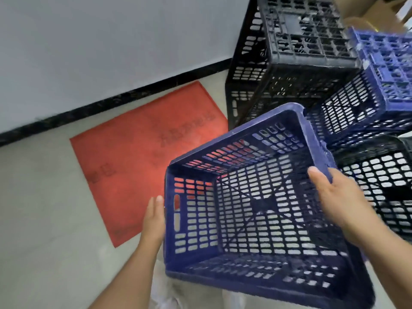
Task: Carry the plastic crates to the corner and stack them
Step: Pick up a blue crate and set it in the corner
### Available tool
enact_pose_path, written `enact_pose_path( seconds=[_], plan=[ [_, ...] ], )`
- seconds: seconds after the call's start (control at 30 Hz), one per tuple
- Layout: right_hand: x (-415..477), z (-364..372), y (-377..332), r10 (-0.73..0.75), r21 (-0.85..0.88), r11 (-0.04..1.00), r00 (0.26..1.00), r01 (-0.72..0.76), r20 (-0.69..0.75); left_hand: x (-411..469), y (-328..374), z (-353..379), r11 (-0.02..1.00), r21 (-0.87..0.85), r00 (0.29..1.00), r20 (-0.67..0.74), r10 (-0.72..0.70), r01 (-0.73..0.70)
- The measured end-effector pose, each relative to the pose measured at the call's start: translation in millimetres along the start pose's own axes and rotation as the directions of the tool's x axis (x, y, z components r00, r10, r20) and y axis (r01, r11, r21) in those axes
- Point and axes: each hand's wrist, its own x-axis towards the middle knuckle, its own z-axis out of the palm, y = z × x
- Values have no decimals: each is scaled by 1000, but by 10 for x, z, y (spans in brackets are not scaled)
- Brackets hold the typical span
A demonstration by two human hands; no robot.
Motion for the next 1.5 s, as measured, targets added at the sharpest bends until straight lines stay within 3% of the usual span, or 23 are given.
enact_pose_path(
  seconds=[0.1,0.17,0.3,0.67,0.93,1.2,1.5],
  plan=[
    [9,-39,-195,-2,168,986,993,-18,119,326,-213,-194,985,-6,978,-122,-171,171],
    [43,2,-273,31,283,954,976,-93,217,611,-509,-342,949,-116,936,-165,-310,294],
    [169,175,-381,11,335,936,959,-110,285,824,-707,-532,867,-318,886,-136,-443,384],
    [624,822,-860,-76,187,982,975,36,210,1133,-1,-1397,886,-404,886,-293,-360,227],
    [980,1498,-1357,-60,240,971,980,13,190,1394,205,-2135,962,-232,907,-357,-223,145],
    [1596,2104,-1711,-118,209,975,973,76,199,1646,434,-2207,935,-350,849,-477,-228,54],
    [2300,2644,-1844,-258,90,966,916,242,306,2159,262,-1970,900,-427,794,-516,-323,89]
  ],
)
